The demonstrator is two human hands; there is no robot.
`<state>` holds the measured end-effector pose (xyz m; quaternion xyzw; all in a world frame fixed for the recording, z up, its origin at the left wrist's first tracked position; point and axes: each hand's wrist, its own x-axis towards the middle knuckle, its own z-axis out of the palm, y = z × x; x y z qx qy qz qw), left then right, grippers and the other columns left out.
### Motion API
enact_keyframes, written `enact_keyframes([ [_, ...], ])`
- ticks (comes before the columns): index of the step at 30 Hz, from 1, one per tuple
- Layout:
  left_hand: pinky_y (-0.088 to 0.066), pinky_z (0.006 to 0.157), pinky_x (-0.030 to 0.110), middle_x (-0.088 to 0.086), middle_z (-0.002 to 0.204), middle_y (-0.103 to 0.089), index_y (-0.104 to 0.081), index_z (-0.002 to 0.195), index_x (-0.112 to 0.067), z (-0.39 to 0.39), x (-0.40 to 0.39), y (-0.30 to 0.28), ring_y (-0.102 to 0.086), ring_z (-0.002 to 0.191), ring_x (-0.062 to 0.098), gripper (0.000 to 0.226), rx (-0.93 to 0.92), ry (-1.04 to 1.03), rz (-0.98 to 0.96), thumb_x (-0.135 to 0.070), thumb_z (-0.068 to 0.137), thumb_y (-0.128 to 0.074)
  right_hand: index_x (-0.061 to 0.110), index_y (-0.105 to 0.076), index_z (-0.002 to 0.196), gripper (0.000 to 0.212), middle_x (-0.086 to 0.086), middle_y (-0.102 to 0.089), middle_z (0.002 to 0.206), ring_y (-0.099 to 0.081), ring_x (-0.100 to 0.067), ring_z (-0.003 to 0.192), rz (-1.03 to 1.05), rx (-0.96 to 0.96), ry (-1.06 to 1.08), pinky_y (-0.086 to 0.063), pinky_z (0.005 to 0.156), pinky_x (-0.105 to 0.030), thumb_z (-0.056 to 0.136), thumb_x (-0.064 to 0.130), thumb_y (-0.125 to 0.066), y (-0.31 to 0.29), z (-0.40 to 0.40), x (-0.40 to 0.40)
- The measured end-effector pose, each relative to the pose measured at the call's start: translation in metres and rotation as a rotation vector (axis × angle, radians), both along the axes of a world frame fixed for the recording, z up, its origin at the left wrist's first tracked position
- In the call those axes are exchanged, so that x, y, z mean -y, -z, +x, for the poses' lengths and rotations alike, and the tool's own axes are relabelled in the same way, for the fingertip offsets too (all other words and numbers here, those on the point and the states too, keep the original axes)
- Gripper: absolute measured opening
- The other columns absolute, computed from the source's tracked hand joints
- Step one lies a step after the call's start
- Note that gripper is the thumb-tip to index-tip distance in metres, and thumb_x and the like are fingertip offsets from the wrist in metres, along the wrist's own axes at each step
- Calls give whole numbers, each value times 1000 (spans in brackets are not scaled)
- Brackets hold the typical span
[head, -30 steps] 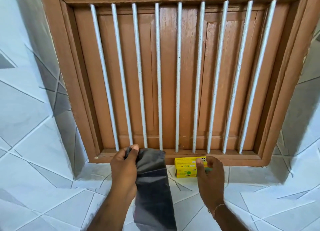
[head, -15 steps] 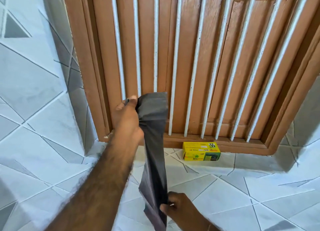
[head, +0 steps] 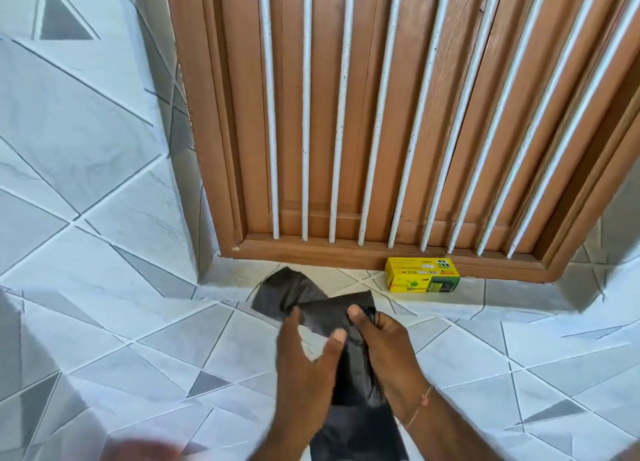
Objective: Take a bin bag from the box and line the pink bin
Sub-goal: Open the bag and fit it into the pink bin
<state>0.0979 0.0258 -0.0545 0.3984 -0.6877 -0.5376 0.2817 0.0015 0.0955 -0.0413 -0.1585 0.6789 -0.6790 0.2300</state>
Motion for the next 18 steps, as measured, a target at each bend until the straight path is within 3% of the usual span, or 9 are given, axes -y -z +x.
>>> enact_keyframes([
  [2,-47,100,33,-6,136,-52,-41,138,-30,14,-16,3,-55,121,18,62,-1,117,262,-41,84,-69,-12,-64,85,47,-29,-69,80,-59,-24,72,-58,25,4,-50,62,-29,81,34,-73,-8,8,-6],
  [4,-55,92,37,1,121,-65,-60,117,-28,28,-19,-1,-64,105,22,37,-103,119,518,-22,83,-73,-5,-68,88,48,-24,-72,90,-66,-36,83,-115,93,-88,-56,74,-36,79,42,-73,-15,17,-18],
  [6,-58,86,41,10,108,-73,-68,105,-22,44,-18,-12,-69,95,29,31,-204,58,541,-2,82,-69,-4,-67,106,53,-29,-69,111,-64,-49,106,-192,230,-275,-50,98,-55,87,45,-65,-18,32,-37],
  [8,-61,72,35,8,86,-78,-66,104,-21,59,-22,-25,-72,83,29,35,-266,16,512,8,83,-61,3,-68,116,48,-23,-70,116,-64,-43,111,-136,286,-407,-47,101,-56,93,44,-57,-15,47,-59],
  [11,-61,75,43,14,88,-77,-65,106,-20,76,-46,-40,-72,84,36,48,-340,-35,477,20,81,-51,9,-72,110,37,-12,-76,102,-70,-30,96,35,227,-458,-58,78,-40,84,35,-73,-10,73,-94],
  [13,-60,79,46,15,96,-75,-64,110,-19,84,-63,-39,-71,88,35,50,-322,-63,402,19,81,-51,7,-74,104,22,-10,-76,88,-68,-26,80,77,189,-381,-53,60,-30,86,19,-72,-7,86,-112],
  [16,-58,79,34,6,110,-67,-60,112,-24,105,-96,-27,-68,94,21,38,-213,-115,218,2,84,-63,6,-74,90,10,-7,-69,68,-58,-21,60,59,143,-306,-44,50,-27,87,15,-69,-6,100,-140],
  [18,-52,82,27,-4,116,-60,-58,111,-31,124,-121,-18,-61,97,13,33,-86,-210,-17,-15,85,-70,8,-71,72,17,-5,-57,54,-44,-17,49,28,138,-290,-36,50,-26,86,18,-71,-9,112,-154],
])
